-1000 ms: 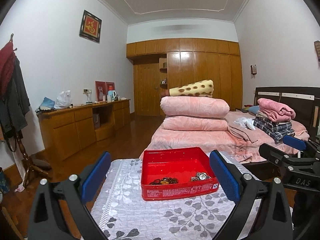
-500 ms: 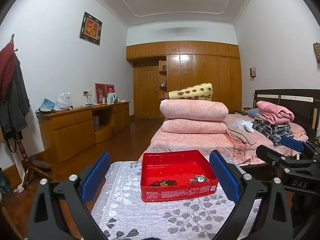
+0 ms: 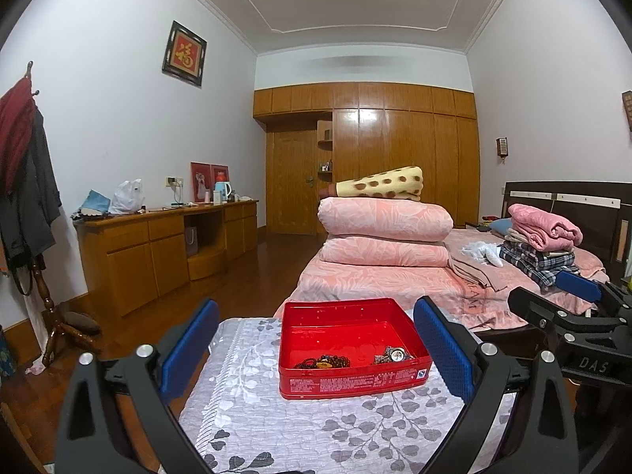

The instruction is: Organize jewelry

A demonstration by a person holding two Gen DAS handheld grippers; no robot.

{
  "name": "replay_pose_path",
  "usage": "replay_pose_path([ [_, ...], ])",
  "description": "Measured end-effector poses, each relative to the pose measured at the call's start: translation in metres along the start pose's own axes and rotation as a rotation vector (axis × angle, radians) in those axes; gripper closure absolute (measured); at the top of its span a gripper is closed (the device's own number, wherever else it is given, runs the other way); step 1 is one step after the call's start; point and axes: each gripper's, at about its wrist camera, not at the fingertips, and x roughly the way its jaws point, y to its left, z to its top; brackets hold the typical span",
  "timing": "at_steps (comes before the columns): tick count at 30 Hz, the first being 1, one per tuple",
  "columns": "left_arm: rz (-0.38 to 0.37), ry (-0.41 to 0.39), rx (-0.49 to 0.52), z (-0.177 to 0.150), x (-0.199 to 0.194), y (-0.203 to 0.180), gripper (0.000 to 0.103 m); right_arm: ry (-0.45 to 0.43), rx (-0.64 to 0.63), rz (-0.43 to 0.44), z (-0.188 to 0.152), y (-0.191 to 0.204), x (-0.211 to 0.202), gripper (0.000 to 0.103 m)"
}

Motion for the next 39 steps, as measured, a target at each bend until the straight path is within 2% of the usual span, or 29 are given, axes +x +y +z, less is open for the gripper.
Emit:
replay_pose_path([
  [39, -0.001, 0.002, 0.005, -0.0034, 0.003, -0.0013, 0.006, -0.005, -0.014, 0.009, 0.0029, 0.0056, 0.0008, 0.005],
])
